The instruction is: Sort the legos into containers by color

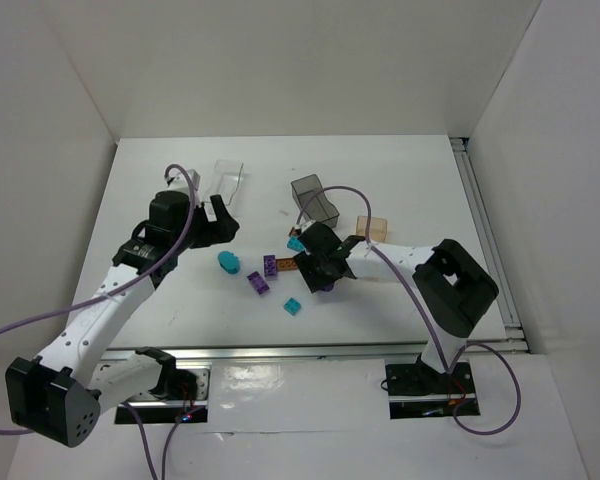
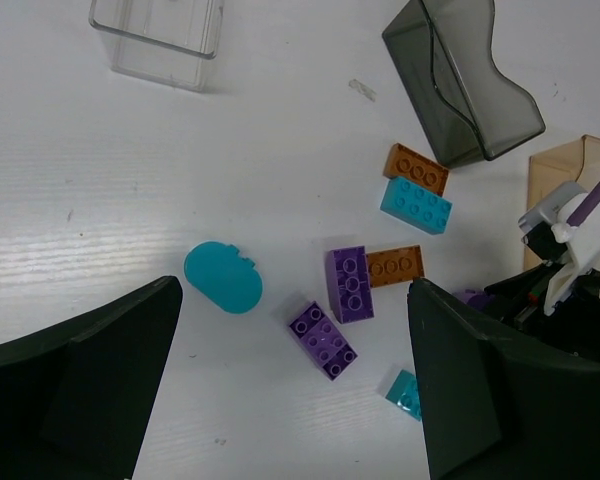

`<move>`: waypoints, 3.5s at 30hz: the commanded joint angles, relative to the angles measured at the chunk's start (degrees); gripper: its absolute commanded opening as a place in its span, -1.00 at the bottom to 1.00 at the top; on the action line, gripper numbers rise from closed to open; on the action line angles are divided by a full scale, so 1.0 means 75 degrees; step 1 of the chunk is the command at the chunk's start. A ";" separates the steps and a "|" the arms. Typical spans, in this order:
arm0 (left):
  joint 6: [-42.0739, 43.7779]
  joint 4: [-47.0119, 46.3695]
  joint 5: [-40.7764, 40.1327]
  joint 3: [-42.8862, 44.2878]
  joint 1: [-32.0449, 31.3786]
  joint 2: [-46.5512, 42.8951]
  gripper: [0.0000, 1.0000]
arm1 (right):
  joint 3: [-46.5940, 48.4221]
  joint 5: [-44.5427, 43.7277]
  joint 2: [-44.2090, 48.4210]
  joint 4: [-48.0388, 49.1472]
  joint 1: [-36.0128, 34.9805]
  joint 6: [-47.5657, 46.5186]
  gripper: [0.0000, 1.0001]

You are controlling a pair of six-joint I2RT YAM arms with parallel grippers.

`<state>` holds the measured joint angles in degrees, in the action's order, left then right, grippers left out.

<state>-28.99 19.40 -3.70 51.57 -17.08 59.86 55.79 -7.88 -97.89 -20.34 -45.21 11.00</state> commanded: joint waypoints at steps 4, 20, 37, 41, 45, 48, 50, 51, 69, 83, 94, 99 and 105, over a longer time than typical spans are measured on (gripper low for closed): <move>-0.0154 -0.0055 0.0107 0.0319 0.0004 0.0281 1.00 | -0.0091 0.0254 0.0230 0.0333 0.0028 -0.0131 0.17; -0.0622 0.0332 -0.1134 0.0471 0.0004 -0.0351 1.00 | 0.1502 -0.1411 0.0548 -0.0196 0.0296 0.0349 -0.09; -0.0447 0.1000 -0.1088 0.0964 0.0004 0.0340 0.87 | 0.6749 -0.1421 -0.3564 -0.0369 0.2008 0.0243 0.02; -0.0447 0.1000 -0.1088 0.0964 0.0004 0.0340 0.89 | 0.7059 -0.1737 -0.3650 -0.0499 0.1939 0.0337 0.86; -0.0447 0.1000 -0.1088 0.0964 0.0004 0.0340 0.89 | 0.6099 -0.2335 -0.2420 -0.0136 0.1495 0.0337 0.81; -0.0447 0.1000 -0.1088 0.0964 0.0004 0.0340 0.89 | 0.4951 -0.2406 -0.1306 0.0005 0.0899 0.0477 0.73; -0.0447 0.1000 -0.1158 0.0964 0.0004 0.0340 0.89 | 0.4365 -0.2186 -0.0872 0.0087 0.0511 0.0629 0.68; -0.0516 0.1000 -0.1228 0.0964 0.0004 0.0270 0.89 | 0.3875 -0.2103 -0.0650 0.0087 0.0114 0.0781 0.68; -0.0517 0.1222 -0.1487 0.0964 0.0004 0.0245 0.92 | 0.3916 -0.0953 -0.2334 -0.0077 -0.1109 0.2142 0.49; -0.0517 0.1222 -0.1487 0.0893 0.0004 0.0246 0.92 | 0.4081 -0.0953 -0.2745 -0.0323 -0.1319 0.2142 0.23; -0.0447 0.1222 -0.1416 0.0893 0.0004 0.0246 0.92 | 0.4268 -0.1386 -0.2523 -0.0616 -0.1320 0.2061 -0.40; -0.0447 0.1222 -0.1416 0.0964 0.0004 0.0246 0.92 | 0.4421 -0.1727 -0.2125 -0.0886 -0.1249 0.1908 -0.43; -0.0517 0.1222 -0.1416 0.0964 0.0004 0.0410 0.92 | 0.4491 -0.1891 -0.1750 -0.0699 -0.0512 0.1768 -0.43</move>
<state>-33.17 28.95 -14.68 56.64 -17.08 62.39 86.48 -19.22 -115.61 -26.15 -52.51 25.36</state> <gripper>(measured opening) 0.959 0.437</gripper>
